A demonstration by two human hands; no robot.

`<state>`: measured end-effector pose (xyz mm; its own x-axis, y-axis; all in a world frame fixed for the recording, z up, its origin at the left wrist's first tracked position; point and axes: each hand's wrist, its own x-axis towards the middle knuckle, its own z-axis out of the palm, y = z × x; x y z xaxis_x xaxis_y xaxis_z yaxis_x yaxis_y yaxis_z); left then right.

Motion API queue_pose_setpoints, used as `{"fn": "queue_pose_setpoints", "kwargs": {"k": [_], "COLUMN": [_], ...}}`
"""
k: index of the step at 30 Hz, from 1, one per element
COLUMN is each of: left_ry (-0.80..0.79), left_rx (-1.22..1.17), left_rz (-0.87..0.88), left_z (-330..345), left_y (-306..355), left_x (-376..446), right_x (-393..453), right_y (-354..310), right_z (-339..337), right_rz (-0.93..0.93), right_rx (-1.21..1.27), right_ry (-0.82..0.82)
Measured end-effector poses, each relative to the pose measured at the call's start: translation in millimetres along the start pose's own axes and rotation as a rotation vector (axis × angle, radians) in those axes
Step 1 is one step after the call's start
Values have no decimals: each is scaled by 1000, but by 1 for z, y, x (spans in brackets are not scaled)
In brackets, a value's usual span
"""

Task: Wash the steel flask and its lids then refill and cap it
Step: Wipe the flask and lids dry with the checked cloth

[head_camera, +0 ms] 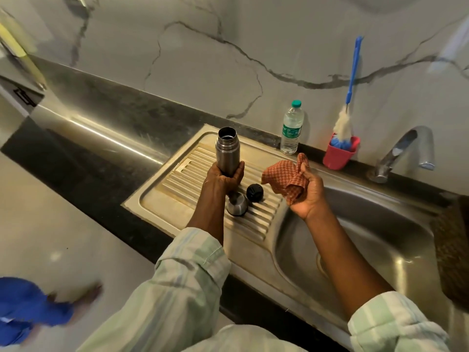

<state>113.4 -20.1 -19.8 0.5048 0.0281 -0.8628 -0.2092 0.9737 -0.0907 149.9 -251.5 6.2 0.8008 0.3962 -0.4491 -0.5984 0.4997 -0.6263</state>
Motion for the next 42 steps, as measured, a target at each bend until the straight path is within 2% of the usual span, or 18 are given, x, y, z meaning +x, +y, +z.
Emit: {"fn": "queue_pose_setpoints", "kwargs": {"k": [7,11,15,17,19,20,22,23,25,28,30,35,39,42], "left_ry": [3,-21,-83,-167,-109,-61,25,1,-44,82,126,72,-103,-250], "left_rx": [-16,55,182,320,421,470,819,993,1306,1675,1784,1741,1646,1578], "left_rz": [-2,23,149,271,417,551,965,1133,1269,1311,1298,1296,1376,1297], "left_z": [3,-2,-16,-23,-28,-34,-52,-67,-94,-117,-124,-132,-142,-143], "left_y": [1,0,-1,-5,-16,-23,-38,-44,-53,-53,-55,-56,-70,-95], "left_x": [-7,-8,-9,-19,-33,-38,-40,-36,-24,-1,5,6,0,0], "right_x": [-9,-12,-16,-17,-18,-18,-23,-26,-32,-35,-35,-43,-52,-63], "right_y": [7,11,18,21,24,27,30,31,34,41,44,46,40,29], "right_z": [-3,-8,-12,-17,-22,-26,-32,-34,-36,-42,-45,-51,-69,-89], "right_rz": [14,35,56,64,73,77,79,78,79,100,109,109,60,-36], "right_rx": [51,51,62,72,76,79,87,93,93,103,89,60,58,53], "right_ry": [-20,-15,-31,-42,-61,-72,-82,-83,-94,-75,-67,-75,-63,-9]}}
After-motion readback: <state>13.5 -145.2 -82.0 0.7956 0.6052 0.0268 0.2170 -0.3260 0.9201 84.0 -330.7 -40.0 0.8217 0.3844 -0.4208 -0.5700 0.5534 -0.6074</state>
